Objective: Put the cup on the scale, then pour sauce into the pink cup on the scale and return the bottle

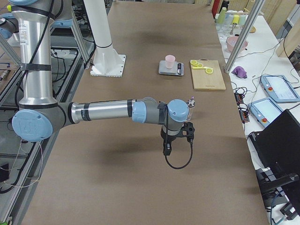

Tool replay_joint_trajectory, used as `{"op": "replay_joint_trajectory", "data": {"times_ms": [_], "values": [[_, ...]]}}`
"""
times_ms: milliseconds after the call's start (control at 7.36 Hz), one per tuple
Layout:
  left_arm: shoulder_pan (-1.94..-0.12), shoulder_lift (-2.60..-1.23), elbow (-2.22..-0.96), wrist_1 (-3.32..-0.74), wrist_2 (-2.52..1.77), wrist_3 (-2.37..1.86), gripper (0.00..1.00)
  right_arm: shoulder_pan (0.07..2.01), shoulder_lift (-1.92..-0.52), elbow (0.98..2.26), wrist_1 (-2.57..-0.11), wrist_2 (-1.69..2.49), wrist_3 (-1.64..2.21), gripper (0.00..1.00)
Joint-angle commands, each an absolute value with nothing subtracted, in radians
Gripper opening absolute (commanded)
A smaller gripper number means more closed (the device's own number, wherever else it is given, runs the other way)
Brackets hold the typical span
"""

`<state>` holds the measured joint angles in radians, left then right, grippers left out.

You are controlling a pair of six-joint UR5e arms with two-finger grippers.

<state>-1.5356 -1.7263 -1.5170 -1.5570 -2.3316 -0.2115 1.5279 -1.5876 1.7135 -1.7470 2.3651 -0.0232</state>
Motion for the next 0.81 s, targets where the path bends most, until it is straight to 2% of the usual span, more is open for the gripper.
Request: {"op": "replay_joint_trajectory", "data": {"times_ms": [0, 679], "values": [[-1.536, -1.726, -1.519, -1.555, -2.333, -0.212, 0.98, 1.528, -1.588, 1.717, -1.746, 2.365, -0.023, 1.00], [-1.536, -1.729, -1.540, -1.474, -2.333, -0.210, 0.98, 1.528, -1.583, 1.717, -1.746, 2.364, -0.021, 1.00]]}}
